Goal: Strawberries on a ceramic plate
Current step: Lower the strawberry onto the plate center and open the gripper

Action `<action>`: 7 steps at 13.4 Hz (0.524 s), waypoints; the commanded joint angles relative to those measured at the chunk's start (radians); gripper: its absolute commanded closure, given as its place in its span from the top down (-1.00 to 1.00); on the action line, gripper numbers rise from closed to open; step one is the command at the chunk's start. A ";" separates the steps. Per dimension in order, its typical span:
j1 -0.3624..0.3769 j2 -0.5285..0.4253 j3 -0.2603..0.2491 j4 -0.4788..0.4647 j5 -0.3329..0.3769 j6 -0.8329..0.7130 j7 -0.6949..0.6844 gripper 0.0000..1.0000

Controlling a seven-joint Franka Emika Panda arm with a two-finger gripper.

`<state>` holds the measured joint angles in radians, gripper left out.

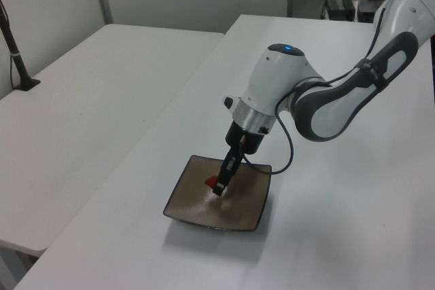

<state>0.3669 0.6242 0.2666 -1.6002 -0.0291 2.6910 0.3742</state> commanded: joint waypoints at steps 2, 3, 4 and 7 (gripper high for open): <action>0.015 -0.015 -0.018 -0.033 0.012 0.029 0.023 0.44; 0.015 -0.015 -0.018 -0.034 0.011 0.029 0.023 0.99; 0.018 -0.017 -0.020 -0.034 0.009 0.029 0.023 1.00; 0.017 -0.017 -0.018 -0.032 0.011 0.027 0.023 1.00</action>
<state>0.3676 0.6242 0.2662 -1.6078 -0.0291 2.6910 0.3808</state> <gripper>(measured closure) 0.137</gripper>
